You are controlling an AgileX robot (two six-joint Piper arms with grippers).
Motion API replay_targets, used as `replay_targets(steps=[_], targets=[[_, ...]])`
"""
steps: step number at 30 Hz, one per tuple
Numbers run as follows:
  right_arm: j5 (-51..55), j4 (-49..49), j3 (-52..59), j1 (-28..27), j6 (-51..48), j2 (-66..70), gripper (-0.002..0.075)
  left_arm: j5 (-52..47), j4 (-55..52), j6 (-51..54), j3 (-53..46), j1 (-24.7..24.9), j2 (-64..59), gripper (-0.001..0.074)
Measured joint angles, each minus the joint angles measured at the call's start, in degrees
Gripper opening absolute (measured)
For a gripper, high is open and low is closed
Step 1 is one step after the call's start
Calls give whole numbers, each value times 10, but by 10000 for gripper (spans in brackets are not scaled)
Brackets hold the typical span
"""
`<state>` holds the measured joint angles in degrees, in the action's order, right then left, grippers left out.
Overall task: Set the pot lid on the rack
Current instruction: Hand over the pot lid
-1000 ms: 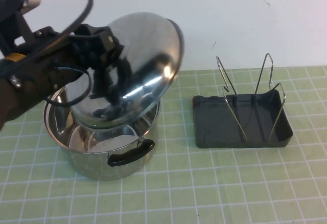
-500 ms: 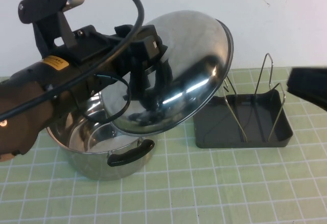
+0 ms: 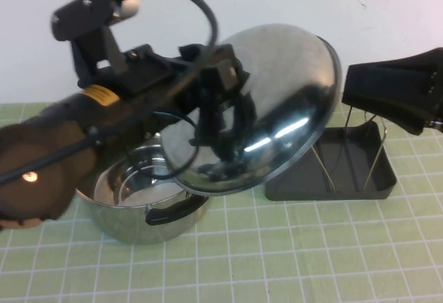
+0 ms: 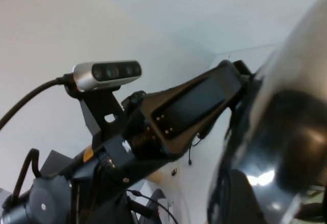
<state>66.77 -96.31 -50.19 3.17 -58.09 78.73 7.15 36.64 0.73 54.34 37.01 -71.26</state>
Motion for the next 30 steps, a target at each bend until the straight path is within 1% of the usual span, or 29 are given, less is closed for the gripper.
replay_targets(steps=[5, 13, 22, 25, 26, 28, 30], targets=[[-7, 0, -3, 3, 1, 18, 337, 25, 0, -1, 1, 18, -14, 323], [-18, 0, -7, 6, 1, 20, 337, 30, -5, -14, 1, 26, -17, 323], [-32, -1, -7, 14, 1, 20, 335, 74, -79, -49, 1, 75, -33, 322], [-34, -3, -7, 16, -5, 20, 307, 81, -92, -62, 1, 81, -39, 323], [-34, -4, -7, 16, -8, 20, 282, 81, -92, -64, 1, 81, -39, 323], [-33, -5, -7, 16, -11, 20, 205, 83, -94, -69, 1, 81, -41, 323], [-30, -9, -7, 17, -18, 20, 192, 83, -94, -76, 1, 81, -42, 325]])
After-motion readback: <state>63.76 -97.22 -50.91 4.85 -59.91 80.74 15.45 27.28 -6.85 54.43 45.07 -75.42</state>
